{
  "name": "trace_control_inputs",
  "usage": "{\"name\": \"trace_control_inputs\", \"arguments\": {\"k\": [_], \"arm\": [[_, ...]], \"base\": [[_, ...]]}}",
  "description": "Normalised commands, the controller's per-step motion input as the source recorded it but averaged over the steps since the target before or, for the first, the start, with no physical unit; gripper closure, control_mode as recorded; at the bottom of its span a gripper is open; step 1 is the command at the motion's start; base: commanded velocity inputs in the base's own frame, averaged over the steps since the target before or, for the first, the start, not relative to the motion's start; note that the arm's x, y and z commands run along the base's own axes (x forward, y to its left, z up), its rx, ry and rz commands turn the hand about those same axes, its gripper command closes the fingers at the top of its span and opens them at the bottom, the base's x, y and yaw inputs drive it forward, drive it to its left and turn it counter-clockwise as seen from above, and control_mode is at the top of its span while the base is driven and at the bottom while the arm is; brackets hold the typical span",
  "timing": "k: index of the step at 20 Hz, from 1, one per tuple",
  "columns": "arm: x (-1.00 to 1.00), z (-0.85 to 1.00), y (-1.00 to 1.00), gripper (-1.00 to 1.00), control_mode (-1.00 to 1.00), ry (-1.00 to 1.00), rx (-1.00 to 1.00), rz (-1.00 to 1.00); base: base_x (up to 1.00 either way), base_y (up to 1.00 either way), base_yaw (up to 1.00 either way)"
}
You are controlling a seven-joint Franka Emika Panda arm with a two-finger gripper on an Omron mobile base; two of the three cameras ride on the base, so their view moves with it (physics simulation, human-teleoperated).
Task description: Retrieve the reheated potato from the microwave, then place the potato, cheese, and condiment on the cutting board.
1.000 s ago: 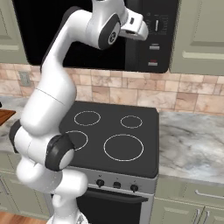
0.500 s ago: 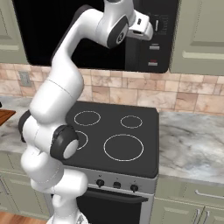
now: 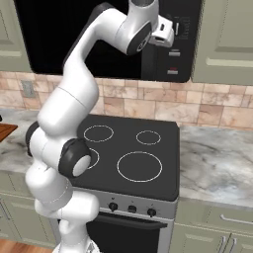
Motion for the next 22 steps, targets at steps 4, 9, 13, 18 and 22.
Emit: {"name": "trace_control_inputs", "arguments": {"k": [4, 9, 13, 18, 22], "arm": [[0.34, -0.13, 0.03, 1.00, -1.00, -0.02, 0.06, 0.10], [0.26, -0.13, 0.10, 1.00, -1.00, -0.11, 0.02, 0.10], [0.08, -0.11, 0.26, 1.00, -1.00, -0.13, 0.00, 0.06], [-0.19, -0.09, 0.33, 1.00, -1.00, -0.12, -0.02, 0.01], [-0.41, -0.01, 0.33, 1.00, -1.00, -0.12, -0.02, 0.00]], "base": [[0.00, 0.00, 0.00], [0.00, 0.00, 0.00], [0.00, 0.00, 0.00], [0.00, 0.00, 0.00], [0.00, 0.00, 0.00]]}}
